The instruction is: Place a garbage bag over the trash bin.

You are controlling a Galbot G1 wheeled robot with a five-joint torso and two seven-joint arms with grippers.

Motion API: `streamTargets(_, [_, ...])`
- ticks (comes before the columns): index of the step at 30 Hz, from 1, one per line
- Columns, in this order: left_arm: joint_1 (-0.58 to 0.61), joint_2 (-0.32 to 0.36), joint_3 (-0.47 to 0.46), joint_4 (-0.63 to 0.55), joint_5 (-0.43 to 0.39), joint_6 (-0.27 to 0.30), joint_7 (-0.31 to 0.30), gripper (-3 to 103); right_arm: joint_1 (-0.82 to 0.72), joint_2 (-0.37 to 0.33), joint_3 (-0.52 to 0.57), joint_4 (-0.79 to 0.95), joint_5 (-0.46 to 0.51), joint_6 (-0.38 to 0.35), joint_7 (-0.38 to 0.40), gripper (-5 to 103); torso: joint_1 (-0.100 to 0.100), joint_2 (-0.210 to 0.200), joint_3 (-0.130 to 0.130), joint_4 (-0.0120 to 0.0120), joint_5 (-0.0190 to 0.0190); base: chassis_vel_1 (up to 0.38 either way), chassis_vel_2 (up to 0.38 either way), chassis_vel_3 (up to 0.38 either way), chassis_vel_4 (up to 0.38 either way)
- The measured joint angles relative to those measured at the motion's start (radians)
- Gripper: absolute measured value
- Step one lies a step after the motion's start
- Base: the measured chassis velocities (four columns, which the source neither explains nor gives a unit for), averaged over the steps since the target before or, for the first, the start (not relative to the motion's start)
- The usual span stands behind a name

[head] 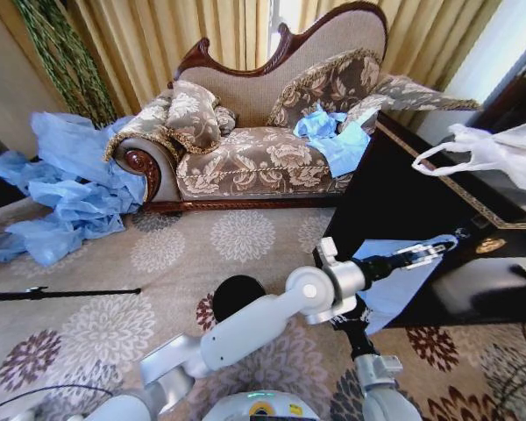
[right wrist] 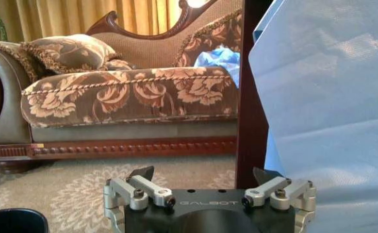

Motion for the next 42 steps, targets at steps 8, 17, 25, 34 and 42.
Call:
streamTargets(8, [0.018, 0.025, -0.002, -0.011, 0.003, -0.004, -0.007, 65, -0.004, 0.000, 0.000, -0.003, -0.004, 0.003, 0.000, 100, 0.000, 0.000, 0.000, 0.0001, -0.0001, 0.000, 0.000, 0.000, 0.000])
streamTargets(17, [0.019, 0.017, -0.007, 0.002, 0.006, -0.004, -0.005, 32, -0.006, -0.001, 0.000, -0.004, -0.008, 0.003, 0.000, 100, 0.000, 0.000, 0.000, 0.0000, -0.0001, 0.000, 0.000, 0.000, 0.000])
streamTargets(25, [0.023, 0.017, -0.007, -0.002, 0.003, -0.003, -0.016, 6, -0.015, 0.002, 0.001, -0.003, -0.012, 0.006, -0.001, 100, 0.000, 0.000, 0.000, 0.0000, -0.0001, 0.000, 0.000, 0.000, 0.000])
streamTargets(34, [0.009, 0.042, -0.013, -0.042, -0.034, 0.007, -0.114, 0, -0.033, 0.007, 0.005, -0.003, -0.024, 0.025, -0.003, 100, 0.000, 0.000, 0.000, -0.0001, -0.0002, 0.000, 0.000, 0.000, 0.000])
streamTargets(42, [0.023, 0.162, -0.023, -0.137, -0.072, 0.055, -0.220, 0, -0.038, 0.011, 0.007, -0.001, -0.022, 0.029, -0.005, 100, 0.000, 0.000, 0.000, 0.0001, -0.0004, 0.000, 0.000, 0.000, 0.000])
